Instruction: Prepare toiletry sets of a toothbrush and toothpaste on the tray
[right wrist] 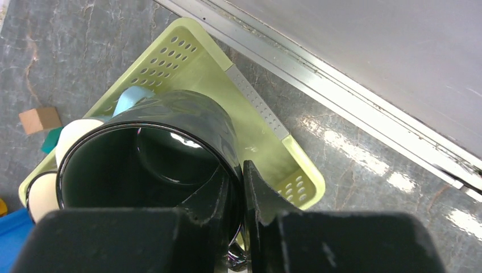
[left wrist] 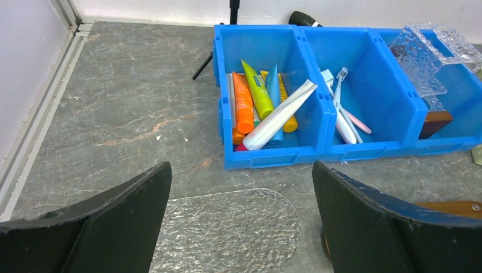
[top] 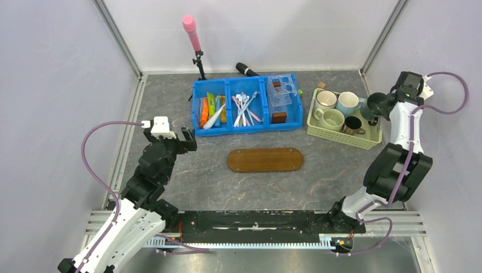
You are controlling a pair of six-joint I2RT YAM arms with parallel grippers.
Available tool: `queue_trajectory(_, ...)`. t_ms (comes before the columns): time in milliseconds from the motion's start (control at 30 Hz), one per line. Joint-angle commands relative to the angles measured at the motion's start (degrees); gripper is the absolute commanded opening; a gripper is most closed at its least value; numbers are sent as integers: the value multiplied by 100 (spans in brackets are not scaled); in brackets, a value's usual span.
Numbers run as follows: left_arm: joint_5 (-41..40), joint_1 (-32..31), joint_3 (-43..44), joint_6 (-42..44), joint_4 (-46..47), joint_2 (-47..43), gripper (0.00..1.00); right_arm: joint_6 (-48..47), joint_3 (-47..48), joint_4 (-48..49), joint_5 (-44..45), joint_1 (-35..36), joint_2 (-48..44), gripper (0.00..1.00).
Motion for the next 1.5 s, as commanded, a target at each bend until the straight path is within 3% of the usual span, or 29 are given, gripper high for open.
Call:
queue_trajectory(0,54,-18,1,110,256,-99,100,-87,405,-153,-182,-33,-530,0)
queue_trajectory(300,149,-21,8,53,256,-143,100,-902,485,-862,-373,361,-1253,0)
queue_trajectory(633,169,-24,10,18,229,-102,100,-1061,194,-1511,-233,1564,-1726,0)
queue_trajectory(1100,169,-22,26,-25,197,-24,100,455,-1672,-1154,312,3520,-2680,0)
queue_trajectory(1467,143,-22,22,-57,168,-84,100,1974,-2246,-949,762,4941,-2456,0)
